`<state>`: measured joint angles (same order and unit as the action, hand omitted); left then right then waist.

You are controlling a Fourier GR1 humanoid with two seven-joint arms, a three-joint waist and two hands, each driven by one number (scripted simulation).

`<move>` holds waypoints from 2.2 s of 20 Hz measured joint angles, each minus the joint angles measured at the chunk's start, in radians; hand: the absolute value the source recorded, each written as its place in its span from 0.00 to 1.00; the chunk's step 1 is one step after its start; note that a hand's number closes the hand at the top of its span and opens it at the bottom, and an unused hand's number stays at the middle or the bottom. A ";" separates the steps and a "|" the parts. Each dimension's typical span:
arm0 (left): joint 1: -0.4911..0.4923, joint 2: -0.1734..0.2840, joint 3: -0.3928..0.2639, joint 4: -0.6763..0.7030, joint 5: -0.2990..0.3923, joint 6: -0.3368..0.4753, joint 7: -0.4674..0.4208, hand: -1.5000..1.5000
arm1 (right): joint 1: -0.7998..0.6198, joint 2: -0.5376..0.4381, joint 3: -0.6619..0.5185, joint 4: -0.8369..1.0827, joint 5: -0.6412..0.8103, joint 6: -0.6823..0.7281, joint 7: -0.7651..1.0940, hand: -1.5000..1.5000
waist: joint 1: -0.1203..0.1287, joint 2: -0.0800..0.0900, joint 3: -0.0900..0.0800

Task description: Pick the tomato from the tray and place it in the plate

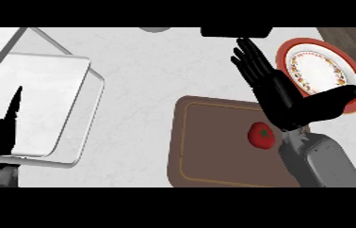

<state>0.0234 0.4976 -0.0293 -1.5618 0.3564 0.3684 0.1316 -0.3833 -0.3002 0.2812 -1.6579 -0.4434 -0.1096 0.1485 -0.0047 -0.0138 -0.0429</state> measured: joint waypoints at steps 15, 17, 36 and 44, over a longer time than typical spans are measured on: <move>0.241 -0.141 0.099 -0.110 0.364 -0.282 -0.188 0.50 | 0.153 -0.290 -0.349 0.073 0.302 -0.306 -0.108 0.00 | -0.139 0.006 0.033; 0.234 -0.139 0.088 -0.099 0.368 -0.302 -0.207 0.50 | 0.182 -0.278 -0.360 0.056 0.315 -0.333 -0.134 0.00 | -0.134 0.006 0.036; 0.176 -0.066 -0.023 -0.049 0.325 -0.327 -0.175 0.50 | 0.405 -0.584 -0.178 -0.164 0.468 -0.071 0.226 0.00 | -0.071 0.006 0.038; 0.128 -0.045 -0.071 -0.013 0.285 -0.341 -0.140 0.50 | 0.362 -0.569 -0.062 -0.263 0.580 -0.081 0.487 0.00 | -0.027 0.008 0.037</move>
<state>0.1519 0.4525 -0.1007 -1.5745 0.6413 0.0269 -0.0087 -0.0212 -0.8691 0.2191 -1.9210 0.1367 -0.1906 0.6357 -0.0314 -0.0058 -0.0055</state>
